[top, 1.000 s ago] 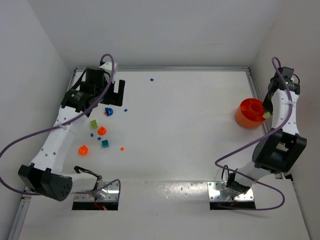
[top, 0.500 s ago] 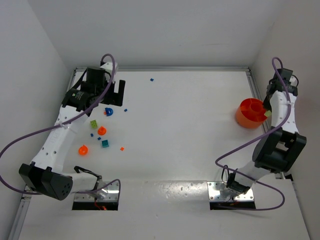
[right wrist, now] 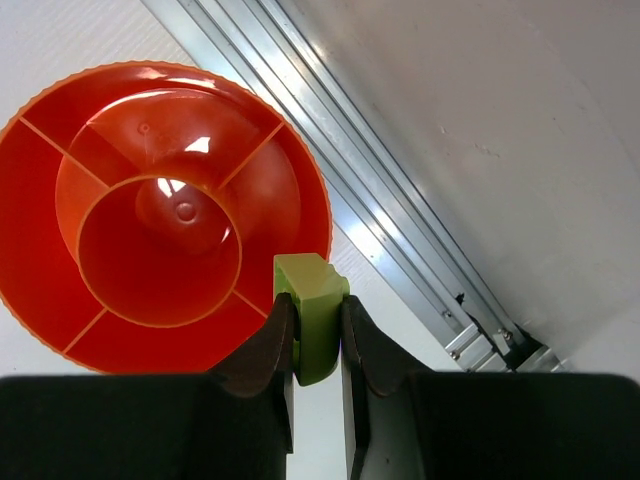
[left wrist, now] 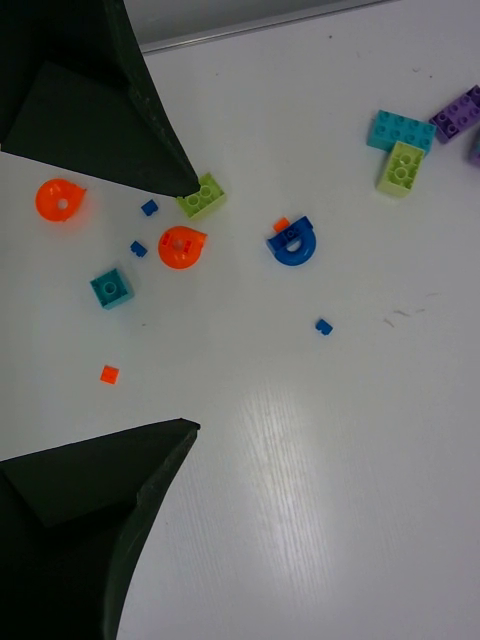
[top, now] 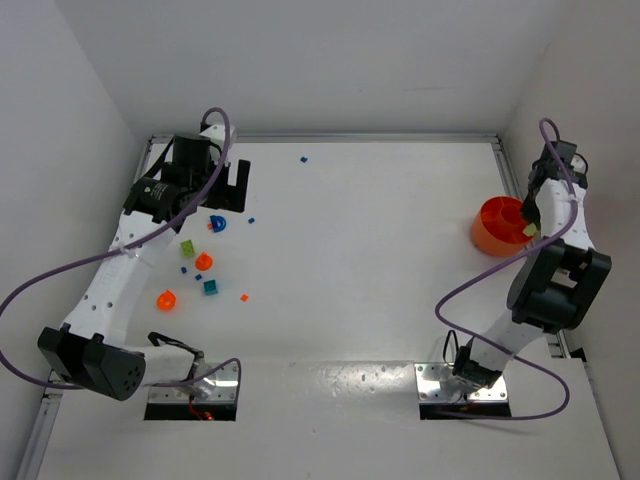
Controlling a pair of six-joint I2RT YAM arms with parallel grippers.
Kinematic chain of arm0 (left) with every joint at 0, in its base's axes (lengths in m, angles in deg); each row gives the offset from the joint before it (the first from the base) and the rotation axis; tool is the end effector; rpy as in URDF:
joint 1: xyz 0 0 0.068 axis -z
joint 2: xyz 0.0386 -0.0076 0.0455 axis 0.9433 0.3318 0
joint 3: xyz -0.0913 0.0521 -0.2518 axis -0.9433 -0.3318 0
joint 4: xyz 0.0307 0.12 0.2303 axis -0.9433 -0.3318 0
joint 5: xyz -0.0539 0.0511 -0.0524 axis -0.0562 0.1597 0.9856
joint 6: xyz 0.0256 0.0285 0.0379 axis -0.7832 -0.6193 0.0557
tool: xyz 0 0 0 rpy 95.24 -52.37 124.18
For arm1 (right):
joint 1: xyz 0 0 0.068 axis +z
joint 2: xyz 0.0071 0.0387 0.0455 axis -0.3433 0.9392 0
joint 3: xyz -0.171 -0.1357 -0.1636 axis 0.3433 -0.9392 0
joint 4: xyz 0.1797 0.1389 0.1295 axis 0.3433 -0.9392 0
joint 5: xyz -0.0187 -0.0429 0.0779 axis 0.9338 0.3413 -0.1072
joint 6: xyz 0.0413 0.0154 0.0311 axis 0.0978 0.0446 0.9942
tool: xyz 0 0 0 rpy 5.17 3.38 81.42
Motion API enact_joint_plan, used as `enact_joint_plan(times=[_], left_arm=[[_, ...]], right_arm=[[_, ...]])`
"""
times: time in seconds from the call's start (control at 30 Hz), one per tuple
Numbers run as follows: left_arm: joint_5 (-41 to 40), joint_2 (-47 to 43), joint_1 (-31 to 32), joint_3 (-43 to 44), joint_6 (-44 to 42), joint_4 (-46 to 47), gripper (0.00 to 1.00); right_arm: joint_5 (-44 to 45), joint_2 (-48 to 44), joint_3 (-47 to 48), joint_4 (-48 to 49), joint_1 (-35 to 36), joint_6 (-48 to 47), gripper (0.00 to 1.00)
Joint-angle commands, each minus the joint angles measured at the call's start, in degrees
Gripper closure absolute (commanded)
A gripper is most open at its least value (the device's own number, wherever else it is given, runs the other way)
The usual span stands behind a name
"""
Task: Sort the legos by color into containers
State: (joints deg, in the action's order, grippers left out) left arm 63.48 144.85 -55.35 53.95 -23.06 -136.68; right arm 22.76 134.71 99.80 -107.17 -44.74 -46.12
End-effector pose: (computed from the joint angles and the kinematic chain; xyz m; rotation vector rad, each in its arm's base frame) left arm 0.2502 -0.0637 0.3975 0.1252 2.2218 -0.0542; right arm 0.3191 -0.1614 0.2672 1.0070 2.3653 -0.5650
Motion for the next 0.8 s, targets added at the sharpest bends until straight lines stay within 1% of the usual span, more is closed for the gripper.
enact_joint_plan(times=[0.0,0.1,0.13,0.23,0.3,0.33,0.4,0.43,0.47,0.53,0.67,0.73,0.77], left_arm=[[-0.25,-0.29,-0.59,1.52,0.65,0.42,0.00],[-0.25,-0.29,-0.59,1.52,0.65,0.42,0.00],[-0.25,-0.29,-0.59,1.52,0.65,0.42,0.00],[-0.25,-0.29,-0.59,1.52,0.65,0.42,0.00],[-0.25,-0.29,-0.59,1.52,0.65,0.42,0.00],[-0.25,-0.29,-0.59,1.52,0.65,0.42,0.00],[-0.25,-0.29,-0.59,1.52,0.65,0.42,0.00],[-0.25,-0.29,-0.59,1.52,0.65,0.42,0.00],[-0.25,-0.29,-0.59,1.52,0.65,0.42,0.00],[0.28,-0.29,-1.20,1.52,0.65,0.42,0.00],[-0.24,-0.29,-1.20,2.04,0.65,0.42,0.00],[-1.03,-0.81,-1.73,2.05,0.65,0.42,0.00],[-1.04,-0.81,-2.43,2.05,0.65,0.42,0.00]], right_arm=[[0.13,0.43,0.01,2.76,-0.30,1.21,0.91],[0.13,0.96,0.01,3.29,-0.30,1.73,0.86],[0.13,0.96,0.01,3.29,-0.30,1.74,0.81],[-0.48,0.96,-0.52,3.29,-0.30,1.74,0.71],[-0.49,0.96,-0.52,3.29,-0.30,1.21,0.67],[-0.49,0.96,-0.52,3.29,-0.30,1.21,0.63],[-1.10,0.96,0.00,3.29,-0.30,0.69,0.59],[-1.10,0.96,0.01,3.29,-0.30,0.68,0.54],[-1.10,0.96,0.01,3.29,-0.30,0.68,0.52],[-1.63,0.96,0.62,2.76,-0.30,0.68,0.50],[-4.61,-2.90,0.63,1.44,0.31,-0.98,0.50],[-8.38,-6.83,0.63,0.40,0.93,-2.56,0.50],[-10.83,-8.25,0.63,0.39,0.94,-3.18,0.49]])
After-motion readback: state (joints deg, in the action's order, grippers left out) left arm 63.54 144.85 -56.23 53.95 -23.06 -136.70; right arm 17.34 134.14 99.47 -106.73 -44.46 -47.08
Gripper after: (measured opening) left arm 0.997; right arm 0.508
